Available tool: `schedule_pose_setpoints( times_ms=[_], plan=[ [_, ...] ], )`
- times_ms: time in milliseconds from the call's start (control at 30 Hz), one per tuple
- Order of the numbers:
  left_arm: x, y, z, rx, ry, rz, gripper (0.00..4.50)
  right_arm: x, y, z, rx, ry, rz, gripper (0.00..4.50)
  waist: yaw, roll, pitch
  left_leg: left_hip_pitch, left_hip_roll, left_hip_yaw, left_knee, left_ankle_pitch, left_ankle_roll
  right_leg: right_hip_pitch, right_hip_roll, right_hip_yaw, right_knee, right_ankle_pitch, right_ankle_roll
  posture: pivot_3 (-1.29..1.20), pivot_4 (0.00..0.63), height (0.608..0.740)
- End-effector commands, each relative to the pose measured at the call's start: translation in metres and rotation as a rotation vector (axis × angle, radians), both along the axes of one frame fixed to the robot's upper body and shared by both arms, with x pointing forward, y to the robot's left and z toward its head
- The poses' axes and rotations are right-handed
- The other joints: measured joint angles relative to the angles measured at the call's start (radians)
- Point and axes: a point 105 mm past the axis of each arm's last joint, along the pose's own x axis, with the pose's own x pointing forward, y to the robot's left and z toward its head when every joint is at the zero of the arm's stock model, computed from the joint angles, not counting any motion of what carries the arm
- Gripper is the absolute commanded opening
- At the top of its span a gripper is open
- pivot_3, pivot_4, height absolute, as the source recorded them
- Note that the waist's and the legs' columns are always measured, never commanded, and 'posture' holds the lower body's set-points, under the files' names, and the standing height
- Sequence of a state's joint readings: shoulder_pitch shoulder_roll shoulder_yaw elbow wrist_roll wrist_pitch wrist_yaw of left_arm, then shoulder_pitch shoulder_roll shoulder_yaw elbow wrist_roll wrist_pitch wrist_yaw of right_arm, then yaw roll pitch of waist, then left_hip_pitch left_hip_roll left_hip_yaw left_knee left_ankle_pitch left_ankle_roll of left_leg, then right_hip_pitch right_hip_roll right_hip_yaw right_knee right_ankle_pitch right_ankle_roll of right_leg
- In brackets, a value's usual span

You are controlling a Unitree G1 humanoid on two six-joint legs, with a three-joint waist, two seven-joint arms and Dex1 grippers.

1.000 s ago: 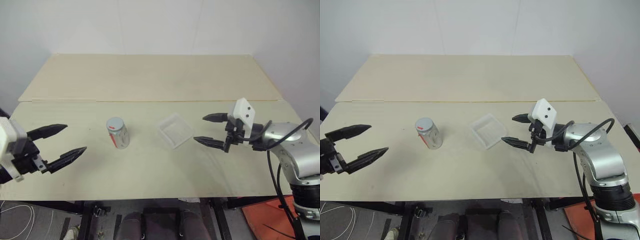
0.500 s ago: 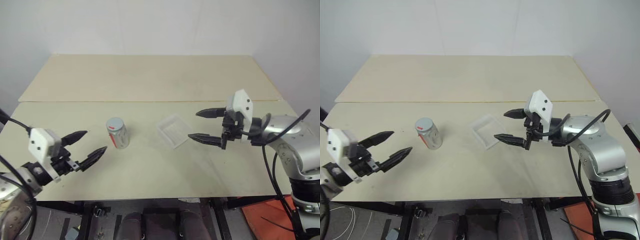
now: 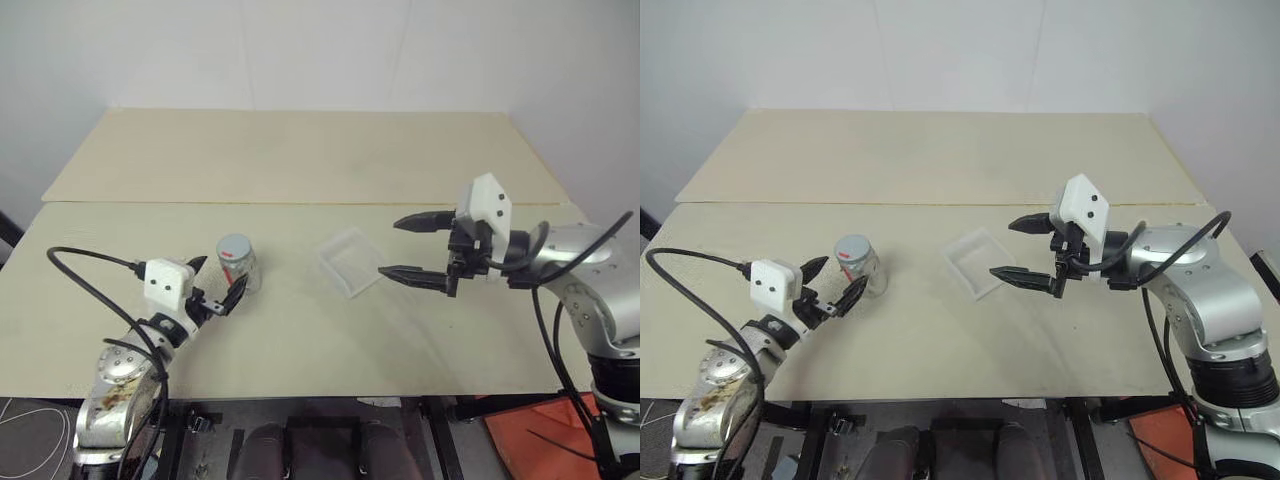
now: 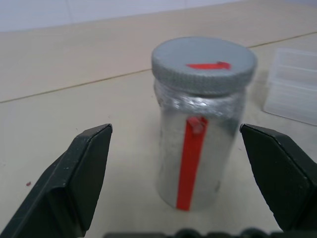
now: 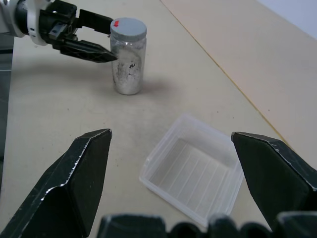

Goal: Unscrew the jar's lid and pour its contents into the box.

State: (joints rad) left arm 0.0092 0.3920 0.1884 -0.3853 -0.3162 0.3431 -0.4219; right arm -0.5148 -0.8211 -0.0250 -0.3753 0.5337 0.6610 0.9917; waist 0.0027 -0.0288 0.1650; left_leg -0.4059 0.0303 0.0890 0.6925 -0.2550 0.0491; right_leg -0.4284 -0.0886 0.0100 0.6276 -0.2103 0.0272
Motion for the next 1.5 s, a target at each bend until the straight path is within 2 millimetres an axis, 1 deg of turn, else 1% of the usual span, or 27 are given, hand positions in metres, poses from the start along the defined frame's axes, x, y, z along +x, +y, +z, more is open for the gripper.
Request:
schedule_pose_setpoints(
  times_ms=[33, 167, 300, 433, 533, 633, 733, 767, 867, 967, 1033, 1100, 1167, 1267, 1367, 1500],
  plan=[
    [0.004, -0.008, 0.007, -0.005, -0.058, -0.012, 4.49, -0.005, -0.003, 0.014, -0.002, -0.063, -0.010, 4.50, 0.000, 0.000, 0.000, 0.000, 0.000, 0.000, 0.000, 0.000, 0.000, 0.000, 0.000, 0.000, 0.000, 0.000, 0.000, 0.00, 0.150, 0.740],
    [0.013, -0.011, 0.009, -0.032, -0.083, -0.009, 4.49, -0.007, -0.003, 0.016, -0.002, -0.069, -0.013, 4.50, 0.000, 0.000, 0.000, 0.000, 0.000, 0.000, 0.000, 0.000, 0.000, 0.000, 0.000, 0.000, 0.000, 0.000, 0.000, 0.00, 0.150, 0.740],
    [0.021, -0.012, 0.009, -0.023, -0.104, 0.006, 4.49, -0.009, -0.005, 0.016, -0.007, -0.073, -0.017, 4.50, 0.002, 0.000, 0.000, 0.000, 0.000, 0.000, 0.001, 0.000, 0.000, 0.001, 0.000, 0.000, 0.000, 0.000, 0.000, 0.00, 0.150, 0.740],
    [0.024, -0.016, 0.004, -0.026, -0.102, -0.006, 4.49, -0.011, -0.005, 0.019, -0.003, -0.076, -0.015, 4.50, 0.002, 0.000, 0.000, 0.000, 0.000, 0.000, 0.001, 0.000, 0.001, 0.001, 0.000, 0.000, -0.001, 0.000, 0.001, 0.00, 0.150, 0.740],
    [0.027, -0.018, 0.000, -0.026, -0.093, -0.020, 3.92, -0.011, -0.005, 0.021, -0.002, -0.080, -0.016, 4.50, 0.002, 0.000, 0.000, 0.000, 0.000, 0.000, 0.001, 0.000, 0.001, 0.001, 0.000, -0.001, -0.001, 0.000, 0.001, 0.00, 0.150, 0.740],
    [0.030, -0.019, -0.002, -0.026, -0.092, -0.026, 2.95, -0.012, -0.005, 0.022, -0.002, -0.083, -0.016, 4.50, 0.004, 0.000, 0.000, 0.000, 0.000, 0.000, 0.001, 0.000, 0.001, 0.001, 0.000, -0.001, -0.001, 0.000, 0.001, 0.00, 0.150, 0.740],
    [0.032, -0.021, 0.002, -0.028, -0.114, -0.028, 1.99, -0.012, -0.003, 0.022, -0.003, -0.089, -0.015, 4.50, 0.005, 0.000, 0.000, 0.000, 0.000, 0.000, 0.001, 0.000, 0.001, 0.001, 0.000, -0.001, -0.001, 0.000, 0.001, 0.00, 0.150, 0.740],
    [0.031, -0.021, 0.003, -0.023, -0.120, -0.033, 1.91, -0.013, -0.002, 0.021, -0.003, -0.091, -0.011, 4.50, 0.005, 0.000, 0.000, 0.000, 0.000, 0.000, 0.001, 0.000, 0.001, 0.001, 0.000, -0.001, -0.001, 0.000, 0.001, 0.00, 0.150, 0.740],
    [0.028, -0.023, 0.010, 0.002, -0.136, -0.061, 1.91, -0.014, 0.003, 0.022, 0.007, -0.096, 0.001, 4.50, 0.004, 0.000, 0.000, 0.000, 0.000, 0.000, 0.001, 0.000, 0.001, 0.001, 0.000, -0.001, -0.001, 0.000, 0.001, 0.00, 0.150, 0.740],
    [0.019, -0.031, 0.034, 0.029, -0.145, -0.216, 1.91, -0.011, 0.021, 0.030, 0.058, -0.118, 0.036, 4.50, -0.004, 0.000, 0.000, 0.000, 0.001, 0.000, 0.001, 0.000, 0.001, 0.001, 0.000, -0.001, -0.001, 0.000, 0.001, 0.00, 0.150, 0.740],
    [0.009, -0.041, 0.049, 0.048, -0.115, -0.407, 1.91, -0.010, 0.042, 0.041, 0.123, -0.121, 0.095, 4.50, -0.009, 0.000, 0.000, 0.000, 0.001, 0.000, 0.001, 0.000, 0.000, 0.000, 0.000, 0.000, 0.001, 0.000, 0.001, 0.00, 0.150, 0.740],
    [0.003, -0.048, 0.059, 0.063, -0.074, -0.559, 1.91, -0.009, 0.062, 0.052, 0.199, -0.089, 0.155, 4.50, -0.016, 0.000, 0.000, 0.000, 0.002, 0.000, 0.002, 0.000, -0.001, 0.000, 0.002, -0.001, 0.001, 0.001, 0.000, 0.00, 0.150, 0.740],
    [0.001, -0.050, 0.066, 0.056, -0.051, -0.632, 1.91, -0.010, 0.074, 0.058, 0.239, -0.062, 0.187, 4.50, -0.016, 0.000, 0.000, 0.001, 0.002, -0.001, 0.001, 0.001, -0.001, 0.001, 0.002, -0.001, 0.001, 0.001, 0.000, 0.00, 0.150, 0.740],
    [0.001, -0.059, 0.081, 0.040, -0.029, -0.796, 1.91, -0.010, 0.100, 0.070, 0.286, -0.034, 0.254, 4.50, -0.014, 0.000, 0.000, 0.000, 0.001, 0.000, 0.001, 0.000, 0.000, 0.001, 0.002, -0.001, 0.001, 0.000, 0.001, 0.00, 0.150, 0.740],
    [0.004, -0.066, 0.093, 0.022, -0.030, -0.878, 1.91, -0.010, 0.116, 0.073, 0.298, -0.024, 0.278, 4.50, -0.011, 0.000, 0.000, -0.003, 0.000, -0.001, 0.001, 0.000, 0.000, -0.002, 0.002, -0.002, 0.000, 0.000, 0.001, 0.00, 0.150, 0.740],
    [0.009, -0.077, 0.103, 0.007, -0.051, -0.944, 1.91, -0.007, 0.128, 0.070, 0.291, -0.024, 0.277, 4.50, -0.013, 0.000, 0.000, -0.005, 0.000, -0.001, 0.001, 0.000, 0.001, -0.001, 0.002, -0.002, 0.000, 0.001, 0.001, 0.00, 0.150, 0.740]
  ],
)
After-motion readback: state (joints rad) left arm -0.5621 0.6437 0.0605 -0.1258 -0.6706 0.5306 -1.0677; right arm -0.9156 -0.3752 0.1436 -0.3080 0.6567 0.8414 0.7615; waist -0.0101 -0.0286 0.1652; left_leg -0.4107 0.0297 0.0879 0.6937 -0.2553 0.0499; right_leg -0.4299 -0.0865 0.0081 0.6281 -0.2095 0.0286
